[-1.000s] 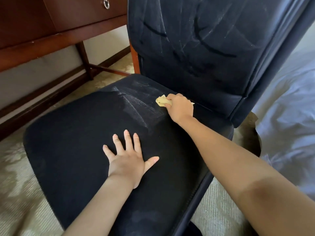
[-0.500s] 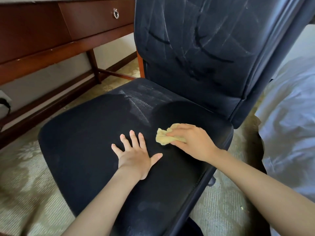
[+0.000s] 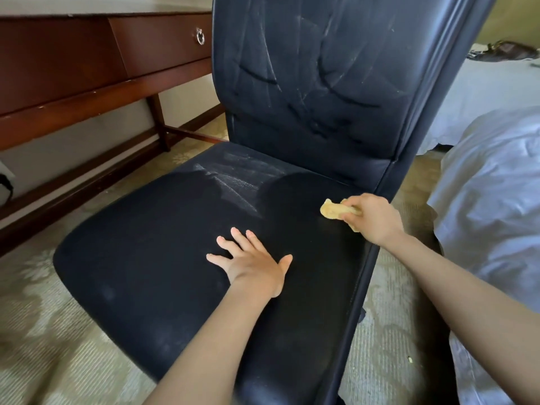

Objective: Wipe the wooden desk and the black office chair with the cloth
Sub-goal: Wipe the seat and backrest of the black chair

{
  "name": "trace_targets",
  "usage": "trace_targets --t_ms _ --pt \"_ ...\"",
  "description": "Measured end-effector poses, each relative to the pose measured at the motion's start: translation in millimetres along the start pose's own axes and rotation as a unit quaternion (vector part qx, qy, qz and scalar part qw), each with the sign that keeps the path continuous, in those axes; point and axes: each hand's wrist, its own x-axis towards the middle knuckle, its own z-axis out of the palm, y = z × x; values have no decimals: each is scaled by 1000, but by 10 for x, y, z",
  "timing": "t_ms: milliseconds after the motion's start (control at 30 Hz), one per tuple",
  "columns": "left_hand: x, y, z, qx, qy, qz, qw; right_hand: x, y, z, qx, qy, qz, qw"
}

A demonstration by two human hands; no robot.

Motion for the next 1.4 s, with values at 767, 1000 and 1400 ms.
trace_targets --t_ms 767,1000,1400 --pt "354 -1768 -8 -69 103 67 990 -123 -2000 827 -35 -26 -173 984" --pt "469 -1881 77 -43 101 87 990 -575 -1450 540 -25 -81 -222 971" --pt "288 -1670 55 3 56 56 997 -642 -890 191 -88 -88 -134 983"
